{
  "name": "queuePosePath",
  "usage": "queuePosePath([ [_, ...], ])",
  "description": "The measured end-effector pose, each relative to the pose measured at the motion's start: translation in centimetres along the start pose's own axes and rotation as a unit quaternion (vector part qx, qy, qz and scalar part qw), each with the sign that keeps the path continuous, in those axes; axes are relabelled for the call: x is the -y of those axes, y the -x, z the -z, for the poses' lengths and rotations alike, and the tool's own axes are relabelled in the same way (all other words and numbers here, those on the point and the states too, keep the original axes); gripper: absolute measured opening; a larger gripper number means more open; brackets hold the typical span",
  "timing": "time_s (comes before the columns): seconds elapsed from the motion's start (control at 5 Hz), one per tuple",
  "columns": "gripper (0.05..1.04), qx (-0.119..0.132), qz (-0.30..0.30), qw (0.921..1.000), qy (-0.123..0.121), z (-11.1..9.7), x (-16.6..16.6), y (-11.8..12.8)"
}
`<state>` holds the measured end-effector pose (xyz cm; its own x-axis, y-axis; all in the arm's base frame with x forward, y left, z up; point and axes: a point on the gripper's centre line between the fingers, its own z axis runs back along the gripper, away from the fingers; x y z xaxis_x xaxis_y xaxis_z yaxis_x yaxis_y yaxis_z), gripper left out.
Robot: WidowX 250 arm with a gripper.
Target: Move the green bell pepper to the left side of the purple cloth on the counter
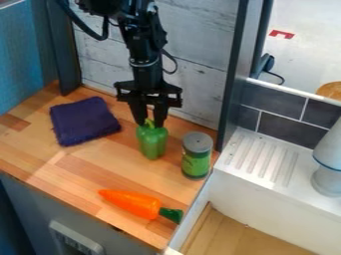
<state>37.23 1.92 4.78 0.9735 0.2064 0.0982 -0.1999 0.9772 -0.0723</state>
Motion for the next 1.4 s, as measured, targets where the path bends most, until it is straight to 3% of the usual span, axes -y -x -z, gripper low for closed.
queuePosePath([
  [0.2,0.252,0.000,0.004,1.0000,0.000,0.0,0.1,0.0],
  [0.6,0.189,0.006,0.006,1.0000,0.004,-0.7,-0.4,0.9],
  [1.0,0.102,0.059,-0.072,0.9957,0.003,-3.9,-8.1,2.7],
  [1.4,0.102,0.070,-0.151,0.9857,0.025,-4.7,-14.7,4.4],
])
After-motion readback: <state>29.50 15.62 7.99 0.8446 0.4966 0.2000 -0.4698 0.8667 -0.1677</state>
